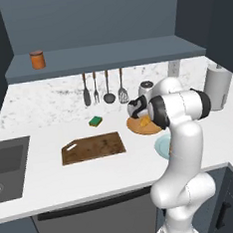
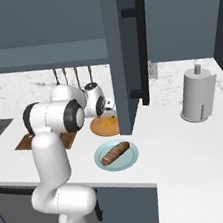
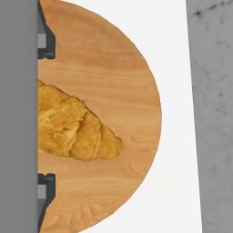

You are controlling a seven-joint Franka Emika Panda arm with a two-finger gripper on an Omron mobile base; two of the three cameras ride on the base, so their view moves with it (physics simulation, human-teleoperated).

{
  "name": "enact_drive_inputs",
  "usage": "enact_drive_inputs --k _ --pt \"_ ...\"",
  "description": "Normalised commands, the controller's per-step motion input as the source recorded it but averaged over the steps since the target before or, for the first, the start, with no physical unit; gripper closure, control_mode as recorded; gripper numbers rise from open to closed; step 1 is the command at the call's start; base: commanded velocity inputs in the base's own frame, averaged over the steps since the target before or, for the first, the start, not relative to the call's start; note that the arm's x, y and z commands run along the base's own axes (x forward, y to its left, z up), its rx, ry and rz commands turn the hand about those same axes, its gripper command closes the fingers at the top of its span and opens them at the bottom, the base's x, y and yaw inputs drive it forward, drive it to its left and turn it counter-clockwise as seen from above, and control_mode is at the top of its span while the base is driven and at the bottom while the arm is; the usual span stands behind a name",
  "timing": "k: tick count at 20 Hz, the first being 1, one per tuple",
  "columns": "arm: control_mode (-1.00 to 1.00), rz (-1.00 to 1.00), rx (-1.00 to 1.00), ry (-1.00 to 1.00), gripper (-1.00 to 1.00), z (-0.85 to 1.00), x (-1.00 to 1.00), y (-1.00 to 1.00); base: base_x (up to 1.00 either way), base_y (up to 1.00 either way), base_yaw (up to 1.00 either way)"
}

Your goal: From the different types of pastries on the counter, select a croissant and place it on the cutting board. Then retrieve a jar of jam from the cabinet and place it alongside the croissant on the cutting board.

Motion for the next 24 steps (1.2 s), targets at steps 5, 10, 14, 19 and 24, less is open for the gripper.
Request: enact_drive_inputs --k 5,10,14,19,24 --pt "-1.0 -0.01 0.0 -0.04 -1.0 -0.2 0.0 0.0 0.0 0.0 0.0" --pt "-1.0 -0.01 0.0 -0.03 -1.0 -0.14 0.04 0.0 0.0 0.0 0.0" --pt "-1.0 -0.01 0.0 0.0 -1.0 -0.09 0.11 0.0 0.0 0.0 0.0" --pt "-1.0 -0.02 0.0 0.0 -1.0 -0.09 0.2 0.0 0.0 0.0 0.0" --pt "-1.0 -0.02 0.0 0.0 1.0 -0.15 0.17 0.0 0.0 0.0 0.0"
